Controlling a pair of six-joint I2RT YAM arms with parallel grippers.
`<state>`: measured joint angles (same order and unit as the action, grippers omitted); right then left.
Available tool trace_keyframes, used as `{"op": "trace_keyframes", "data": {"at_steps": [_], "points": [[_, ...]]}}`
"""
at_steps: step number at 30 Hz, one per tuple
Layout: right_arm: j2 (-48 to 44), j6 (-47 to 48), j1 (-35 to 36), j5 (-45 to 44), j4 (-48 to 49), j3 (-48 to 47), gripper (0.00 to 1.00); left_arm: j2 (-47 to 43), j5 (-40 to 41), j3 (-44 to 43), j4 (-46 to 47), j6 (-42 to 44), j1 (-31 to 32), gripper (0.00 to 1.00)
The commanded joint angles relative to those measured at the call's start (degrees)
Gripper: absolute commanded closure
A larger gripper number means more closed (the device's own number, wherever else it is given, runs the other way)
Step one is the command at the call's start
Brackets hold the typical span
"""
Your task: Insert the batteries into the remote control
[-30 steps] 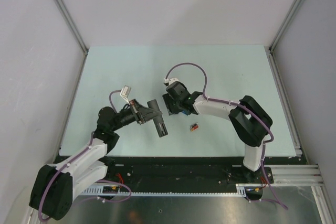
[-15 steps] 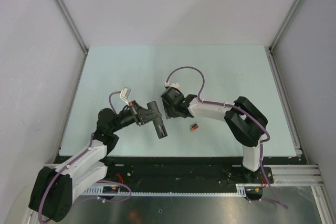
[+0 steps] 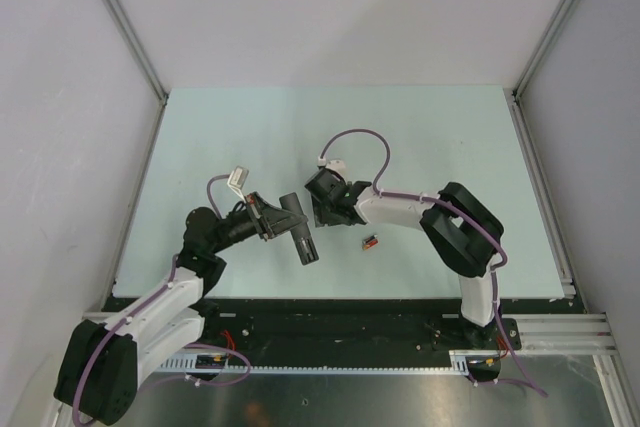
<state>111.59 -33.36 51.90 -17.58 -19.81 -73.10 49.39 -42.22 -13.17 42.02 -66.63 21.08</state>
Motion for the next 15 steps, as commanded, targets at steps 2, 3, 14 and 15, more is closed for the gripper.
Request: {"op": "trace_keyframes", "data": {"at_steps": [2,3,14,15], "points": [[1.9,-1.2,-0.6,-1.0,-0.1,-1.7,0.37,-0.6,-0.1,-0.3,2.0,-0.6,-0.5,1.00],[1.9,-0.8,-0.6,-0.9,0.0,-1.8,0.37,-0.7,-0.1,-0.3,2.0,-0.7,-0.6,1.00],[2.1,2.7,-0.5,-0.6,-0.8,-2.0,0.39,-0.5,-0.1,0.0,2.1,-0.5,-0.5,1.00],[2.1,3.1,-0.6,-0.5,-0.8,-2.1,0.39,-0.5,0.0,0.0,2.0,-0.4,-0.5,1.00]]}}
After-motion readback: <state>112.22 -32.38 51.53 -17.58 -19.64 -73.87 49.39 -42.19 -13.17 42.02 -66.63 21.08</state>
